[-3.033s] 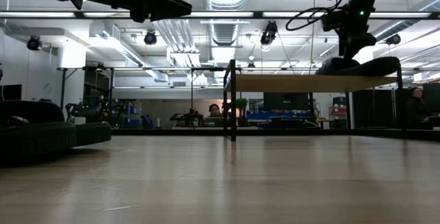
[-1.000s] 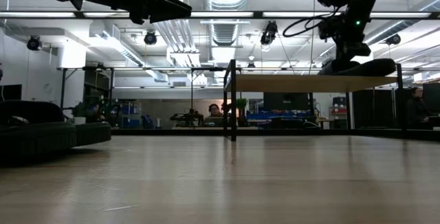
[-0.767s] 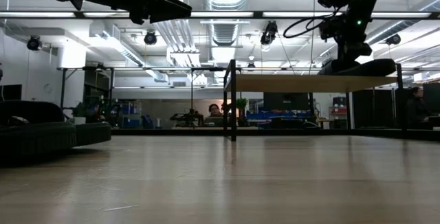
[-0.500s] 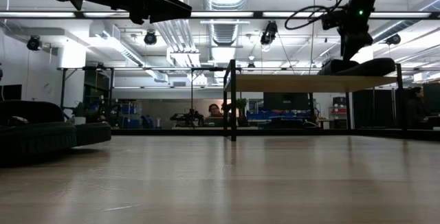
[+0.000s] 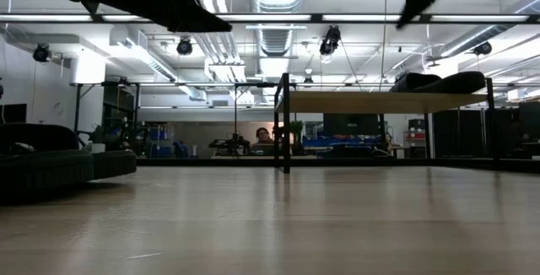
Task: Pick and place slides into the shelf
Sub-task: Put the black slipper on the shelf
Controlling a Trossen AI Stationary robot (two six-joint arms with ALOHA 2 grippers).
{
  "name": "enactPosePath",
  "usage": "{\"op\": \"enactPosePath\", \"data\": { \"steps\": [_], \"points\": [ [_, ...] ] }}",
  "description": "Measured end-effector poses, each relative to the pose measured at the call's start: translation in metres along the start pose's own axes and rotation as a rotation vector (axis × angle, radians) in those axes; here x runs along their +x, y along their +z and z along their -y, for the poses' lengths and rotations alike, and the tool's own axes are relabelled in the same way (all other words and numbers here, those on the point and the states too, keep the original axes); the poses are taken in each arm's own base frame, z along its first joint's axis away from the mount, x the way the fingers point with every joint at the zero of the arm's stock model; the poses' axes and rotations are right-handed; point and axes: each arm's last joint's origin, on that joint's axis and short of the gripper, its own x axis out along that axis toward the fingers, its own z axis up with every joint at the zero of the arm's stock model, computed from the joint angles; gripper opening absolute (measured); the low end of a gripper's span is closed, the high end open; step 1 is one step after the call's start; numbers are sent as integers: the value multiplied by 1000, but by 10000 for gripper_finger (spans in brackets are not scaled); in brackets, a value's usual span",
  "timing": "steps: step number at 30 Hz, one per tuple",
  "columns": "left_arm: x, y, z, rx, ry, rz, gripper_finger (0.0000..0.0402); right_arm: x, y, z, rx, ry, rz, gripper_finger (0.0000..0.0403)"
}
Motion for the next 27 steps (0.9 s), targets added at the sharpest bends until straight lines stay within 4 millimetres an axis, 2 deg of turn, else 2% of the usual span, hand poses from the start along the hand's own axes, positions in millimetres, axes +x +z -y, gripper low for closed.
{"op": "enactPosePath", "data": {
  "steps": [6, 9, 13, 19, 24, 27],
  "points": [
    [-5, 2, -2, -409, -18, -198, 212, -39, 15, -15, 13, 50, 346, 215],
    [-12, 3, -2, -605, 0, -358, 212, -48, 15, -21, -10, 78, 408, 215],
    [-26, 5, 0, -812, 55, -589, 212, -47, 14, -27, -29, 110, 401, 215],
    [-42, 26, 7, -922, 115, -706, 212, -35, 15, -31, -45, 114, 361, 215],
    [-41, 42, 22, -940, 143, -765, 212, -27, 18, -33, -46, 121, 337, 215],
    [-35, 45, 37, -927, 157, -854, 212, -23, 19, -34, -34, 127, 324, 215]
  ]
}}
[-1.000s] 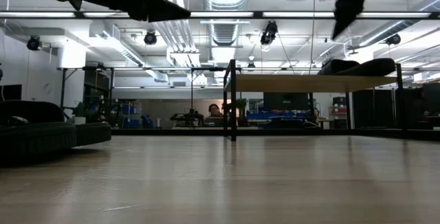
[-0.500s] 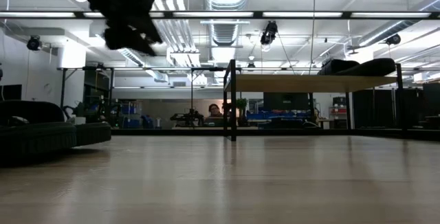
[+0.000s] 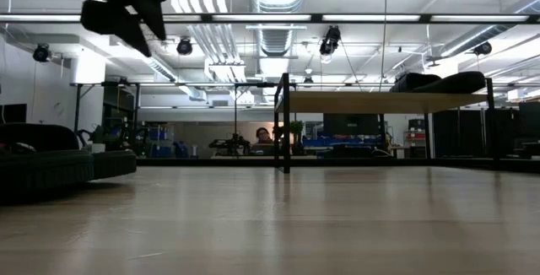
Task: Pick and place slides into the shelf
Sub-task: Put the black slipper on the shelf
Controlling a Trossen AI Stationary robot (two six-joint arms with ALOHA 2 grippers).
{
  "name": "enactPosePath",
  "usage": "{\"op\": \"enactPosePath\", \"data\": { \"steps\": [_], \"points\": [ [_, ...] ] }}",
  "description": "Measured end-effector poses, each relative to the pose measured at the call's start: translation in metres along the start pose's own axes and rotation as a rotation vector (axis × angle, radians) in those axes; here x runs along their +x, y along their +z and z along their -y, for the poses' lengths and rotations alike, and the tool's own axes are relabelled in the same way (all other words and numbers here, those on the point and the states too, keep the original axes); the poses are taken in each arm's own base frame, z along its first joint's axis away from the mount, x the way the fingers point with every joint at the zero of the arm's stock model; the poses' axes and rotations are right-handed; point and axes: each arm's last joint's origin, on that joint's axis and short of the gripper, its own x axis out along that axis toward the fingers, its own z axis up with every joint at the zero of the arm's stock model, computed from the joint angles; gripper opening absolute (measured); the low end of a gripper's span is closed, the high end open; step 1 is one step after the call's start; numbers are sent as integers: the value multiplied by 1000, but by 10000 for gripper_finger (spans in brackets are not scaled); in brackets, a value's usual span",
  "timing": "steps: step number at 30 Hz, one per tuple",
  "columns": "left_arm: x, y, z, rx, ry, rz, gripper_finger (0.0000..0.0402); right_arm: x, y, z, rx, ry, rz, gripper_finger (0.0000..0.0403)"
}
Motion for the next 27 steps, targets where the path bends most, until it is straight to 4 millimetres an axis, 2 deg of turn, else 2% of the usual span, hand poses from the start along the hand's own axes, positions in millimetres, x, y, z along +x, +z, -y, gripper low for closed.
{"op": "enactPosePath", "data": {
  "steps": [7, 12, 17, 22, 27],
  "points": [
    [9, -8, 26, 45, 125, -124, 212, 1, -1, 0, 7, 1, -4, 215],
    [13, -9, 39, 72, 134, -151, 212, 1, -1, 0, 14, 1, -3, 215],
    [15, -17, 41, 93, 142, -260, 212, 1, -1, 0, 43, 1, -4, 215],
    [13, -32, 41, 134, 141, -389, 212, 1, -1, -1, 163, 3, -8, 215],
    [8, -41, 42, 148, 139, -428, 212, 1, -4, -1, 212, 11, -33, 215]
  ]
}}
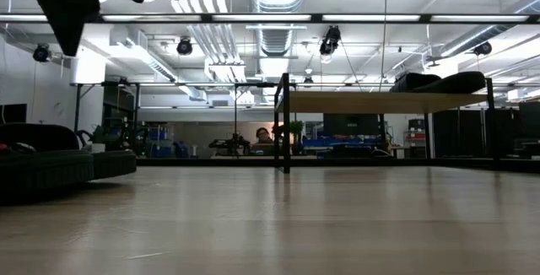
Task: Pick and place slides into the shelf
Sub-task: Put the black slipper on the shelf
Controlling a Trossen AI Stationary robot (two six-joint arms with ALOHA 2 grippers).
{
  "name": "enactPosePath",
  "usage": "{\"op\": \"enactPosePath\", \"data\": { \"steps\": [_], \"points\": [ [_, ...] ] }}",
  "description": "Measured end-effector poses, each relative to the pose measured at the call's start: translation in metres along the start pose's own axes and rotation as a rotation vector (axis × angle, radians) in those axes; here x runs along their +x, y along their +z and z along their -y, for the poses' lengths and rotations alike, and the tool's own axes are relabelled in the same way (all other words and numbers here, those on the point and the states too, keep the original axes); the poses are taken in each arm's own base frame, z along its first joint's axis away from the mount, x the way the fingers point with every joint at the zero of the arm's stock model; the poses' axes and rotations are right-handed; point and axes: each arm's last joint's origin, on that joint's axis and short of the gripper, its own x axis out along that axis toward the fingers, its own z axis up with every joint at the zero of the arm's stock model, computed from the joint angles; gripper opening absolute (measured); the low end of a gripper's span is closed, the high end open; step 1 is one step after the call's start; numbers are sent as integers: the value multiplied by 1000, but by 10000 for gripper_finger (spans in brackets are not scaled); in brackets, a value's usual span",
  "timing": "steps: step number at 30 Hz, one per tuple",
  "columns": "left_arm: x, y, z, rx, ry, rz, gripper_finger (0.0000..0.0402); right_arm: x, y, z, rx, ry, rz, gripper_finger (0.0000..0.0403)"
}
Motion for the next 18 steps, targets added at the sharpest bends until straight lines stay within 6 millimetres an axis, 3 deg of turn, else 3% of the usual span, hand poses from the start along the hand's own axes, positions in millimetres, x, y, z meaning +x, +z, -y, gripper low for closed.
{"op": "enactPosePath", "data": {
  "steps": [11, 18],
  "points": [
    [4, -1, 3, -192, -9, -57, 212, 0, 1, 0, 11, -1, 6, 215],
    [20, -5, 16, -284, 44, -116, 212, 1, 1, 0, 7, -4, 8, 215]
  ]
}}
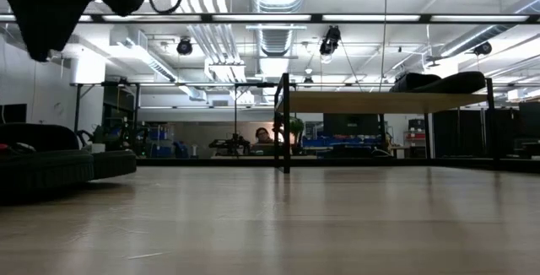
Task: Pick and place slides into the shelf
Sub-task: Put the black slipper on the shelf
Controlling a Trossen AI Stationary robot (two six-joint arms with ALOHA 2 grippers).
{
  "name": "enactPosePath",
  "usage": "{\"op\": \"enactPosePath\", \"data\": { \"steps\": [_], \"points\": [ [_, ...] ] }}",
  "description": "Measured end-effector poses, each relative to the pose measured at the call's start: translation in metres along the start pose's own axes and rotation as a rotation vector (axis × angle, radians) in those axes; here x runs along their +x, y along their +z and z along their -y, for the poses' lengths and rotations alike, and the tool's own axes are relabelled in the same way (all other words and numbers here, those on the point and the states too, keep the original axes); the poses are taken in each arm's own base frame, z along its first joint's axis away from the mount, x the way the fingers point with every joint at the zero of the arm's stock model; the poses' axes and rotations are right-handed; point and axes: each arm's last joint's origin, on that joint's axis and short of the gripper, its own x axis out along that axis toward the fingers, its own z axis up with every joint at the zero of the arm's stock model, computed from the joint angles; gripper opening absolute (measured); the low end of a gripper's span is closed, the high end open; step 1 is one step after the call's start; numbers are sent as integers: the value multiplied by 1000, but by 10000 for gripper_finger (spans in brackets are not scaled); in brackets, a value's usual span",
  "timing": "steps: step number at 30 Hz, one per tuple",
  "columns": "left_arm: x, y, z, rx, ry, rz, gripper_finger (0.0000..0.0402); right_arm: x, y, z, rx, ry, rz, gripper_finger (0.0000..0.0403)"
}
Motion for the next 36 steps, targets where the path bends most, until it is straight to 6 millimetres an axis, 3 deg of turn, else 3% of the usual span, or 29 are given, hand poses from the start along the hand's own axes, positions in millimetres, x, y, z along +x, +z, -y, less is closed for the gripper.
{"op": "enactPosePath", "data": {
  "steps": [8, 20, 29, 36],
  "points": [
    [31, -21, 19, -49, 121, -129, 212, 0, 1, 0, -25, -1, 7, 215],
    [68, -27, 35, -135, 269, -155, 212, 0, 0, 0, -28, 4, -2, 215],
    [66, -27, 29, -141, 342, -146, 212, 0, -1, 0, -51, 4, -5, 215],
    [47, -20, 9, -126, 450, 55, 212, 0, -1, 0, -52, 4, -7, 215]
  ]
}}
